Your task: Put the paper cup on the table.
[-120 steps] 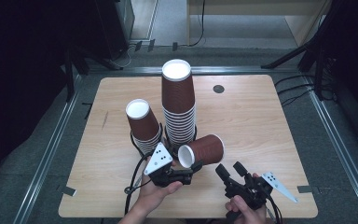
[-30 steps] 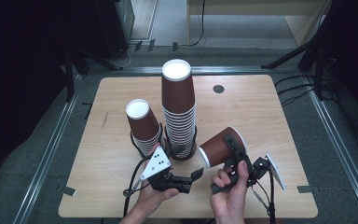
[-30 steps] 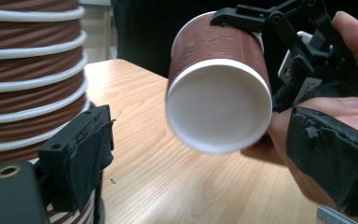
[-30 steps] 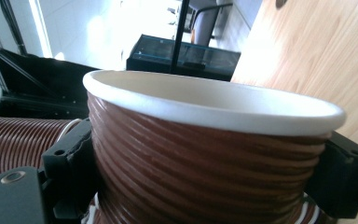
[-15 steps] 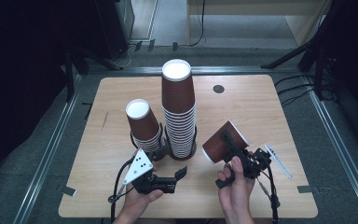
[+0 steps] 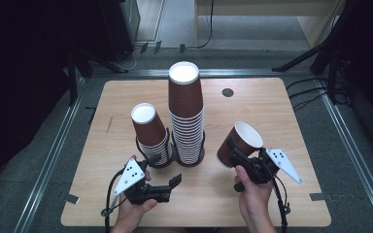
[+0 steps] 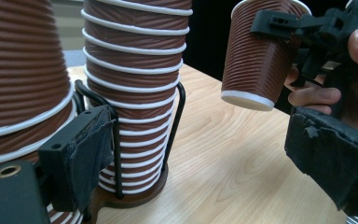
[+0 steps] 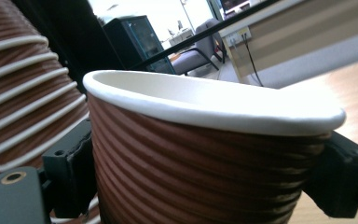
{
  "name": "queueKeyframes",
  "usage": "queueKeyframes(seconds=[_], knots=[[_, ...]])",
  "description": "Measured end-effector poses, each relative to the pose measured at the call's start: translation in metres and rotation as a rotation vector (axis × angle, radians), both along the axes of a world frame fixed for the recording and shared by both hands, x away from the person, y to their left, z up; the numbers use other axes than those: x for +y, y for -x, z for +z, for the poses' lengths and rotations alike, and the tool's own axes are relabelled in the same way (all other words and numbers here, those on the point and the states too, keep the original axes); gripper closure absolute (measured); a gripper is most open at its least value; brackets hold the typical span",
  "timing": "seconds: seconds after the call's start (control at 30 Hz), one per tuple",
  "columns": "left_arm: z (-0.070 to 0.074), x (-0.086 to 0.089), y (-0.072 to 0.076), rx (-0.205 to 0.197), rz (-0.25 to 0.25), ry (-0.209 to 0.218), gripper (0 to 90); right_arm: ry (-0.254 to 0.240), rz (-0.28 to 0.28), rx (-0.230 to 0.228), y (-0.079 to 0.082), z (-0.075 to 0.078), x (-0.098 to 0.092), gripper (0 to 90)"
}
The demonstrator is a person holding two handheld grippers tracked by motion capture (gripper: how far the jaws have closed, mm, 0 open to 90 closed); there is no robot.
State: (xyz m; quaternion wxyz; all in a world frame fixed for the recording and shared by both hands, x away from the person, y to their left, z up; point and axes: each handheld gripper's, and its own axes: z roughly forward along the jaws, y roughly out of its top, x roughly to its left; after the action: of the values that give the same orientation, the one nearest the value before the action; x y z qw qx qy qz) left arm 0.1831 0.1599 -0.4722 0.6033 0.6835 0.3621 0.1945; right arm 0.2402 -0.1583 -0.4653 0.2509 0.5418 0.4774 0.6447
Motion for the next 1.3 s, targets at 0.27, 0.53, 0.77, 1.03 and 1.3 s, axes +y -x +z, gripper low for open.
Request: queueKeyframes(seconds=[0.27,0.53,0.77,1.03,1.3], knots=[[-0.007,0.023,0.008,0.008,0.036,-0.013,8.1,0.176,0.040,-0.120,0.004,-0.002,0.001,11.5],[-0.024,0.051,0.017,0.035,0.109,-0.014,8.1,0.227,0.036,-0.165,-0.002,-0.005,-0.005,11.2],[-0.032,0.086,0.021,0.046,0.263,0.000,8.1,0.273,0.056,-0.192,-0.007,-0.004,-0.006,11.4],[-0.047,0.116,0.016,0.067,0.361,-0.025,8.1,0.324,0.035,-0.187,-0.021,-0.006,-0.015,11.5],[-0.062,0.140,0.004,0.125,0.445,-0.058,8.2,0.331,0.032,-0.178,-0.028,-0.008,-0.021,11.5]])
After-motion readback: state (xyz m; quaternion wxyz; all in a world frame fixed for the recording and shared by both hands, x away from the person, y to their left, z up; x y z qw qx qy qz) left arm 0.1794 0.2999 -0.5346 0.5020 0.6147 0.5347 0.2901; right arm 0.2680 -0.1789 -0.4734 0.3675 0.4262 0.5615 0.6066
